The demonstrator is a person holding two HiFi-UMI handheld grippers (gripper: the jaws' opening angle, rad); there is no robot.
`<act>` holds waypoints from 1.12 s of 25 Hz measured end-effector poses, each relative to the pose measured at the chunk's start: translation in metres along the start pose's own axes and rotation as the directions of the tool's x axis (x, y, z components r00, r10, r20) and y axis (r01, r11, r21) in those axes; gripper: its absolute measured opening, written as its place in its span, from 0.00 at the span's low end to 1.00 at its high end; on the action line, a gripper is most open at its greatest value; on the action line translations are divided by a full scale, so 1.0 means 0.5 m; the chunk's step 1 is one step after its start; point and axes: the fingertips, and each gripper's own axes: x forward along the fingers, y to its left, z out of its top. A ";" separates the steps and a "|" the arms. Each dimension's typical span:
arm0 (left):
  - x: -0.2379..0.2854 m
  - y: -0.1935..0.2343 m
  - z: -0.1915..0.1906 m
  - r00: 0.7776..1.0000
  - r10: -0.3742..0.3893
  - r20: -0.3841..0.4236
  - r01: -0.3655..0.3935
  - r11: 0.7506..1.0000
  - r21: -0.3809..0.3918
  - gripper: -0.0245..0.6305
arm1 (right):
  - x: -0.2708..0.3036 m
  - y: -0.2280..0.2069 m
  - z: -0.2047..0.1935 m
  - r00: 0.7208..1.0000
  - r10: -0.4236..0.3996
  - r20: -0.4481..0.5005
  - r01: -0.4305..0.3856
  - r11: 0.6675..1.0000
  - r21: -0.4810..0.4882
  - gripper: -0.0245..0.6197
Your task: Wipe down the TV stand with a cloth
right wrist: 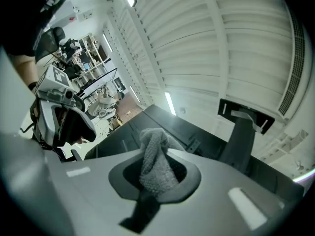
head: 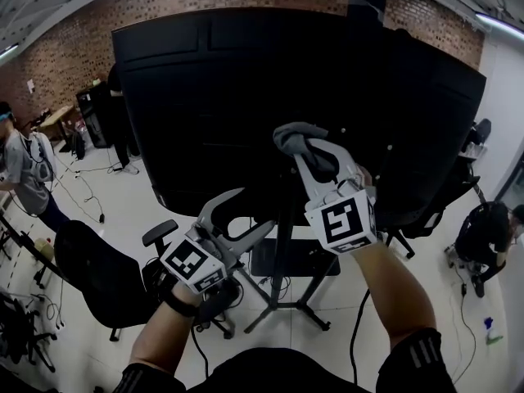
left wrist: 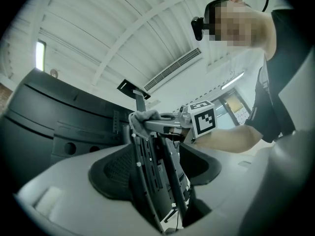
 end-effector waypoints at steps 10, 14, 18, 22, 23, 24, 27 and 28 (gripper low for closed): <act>-0.112 0.066 -0.017 1.000 0.001 -0.018 -0.002 0.999 -0.039 0.52 | 0.183 0.107 -0.009 0.977 -0.055 -0.206 0.010 0.976 -0.217 0.07; -0.132 0.081 -0.024 1.000 0.001 -0.021 -0.002 0.999 -0.054 0.52 | 0.227 0.107 -0.021 0.948 -0.108 -0.301 -0.042 0.892 -0.451 0.07; -0.142 0.089 -0.022 1.000 -0.006 -0.014 0.005 0.998 -0.063 0.52 | 0.258 0.121 -0.051 0.902 -0.132 -0.412 -0.168 0.771 -0.614 0.07; -0.150 0.093 -0.023 1.000 -0.012 -0.014 0.011 0.997 -0.070 0.52 | 0.275 0.120 -0.082 0.875 -0.163 -0.456 -0.218 0.710 -0.670 0.07; -0.152 0.092 -0.024 1.000 -0.013 -0.015 0.012 0.997 -0.072 0.51 | 0.278 0.120 -0.084 0.874 -0.166 -0.456 -0.220 0.703 -0.676 0.07; -0.155 0.091 -0.024 1.000 -0.015 -0.016 0.014 0.997 -0.074 0.52 | 0.280 0.122 -0.084 0.876 -0.167 -0.453 -0.219 0.698 -0.682 0.07; -0.161 0.092 -0.025 1.000 -0.016 -0.013 0.015 0.997 -0.077 0.51 | 0.288 0.124 -0.087 0.876 -0.163 -0.455 -0.222 0.700 -0.678 0.07; -0.164 0.094 -0.024 1.000 -0.015 -0.011 0.014 0.997 -0.079 0.52 | 0.293 0.126 -0.085 0.876 -0.157 -0.456 -0.223 0.706 -0.672 0.07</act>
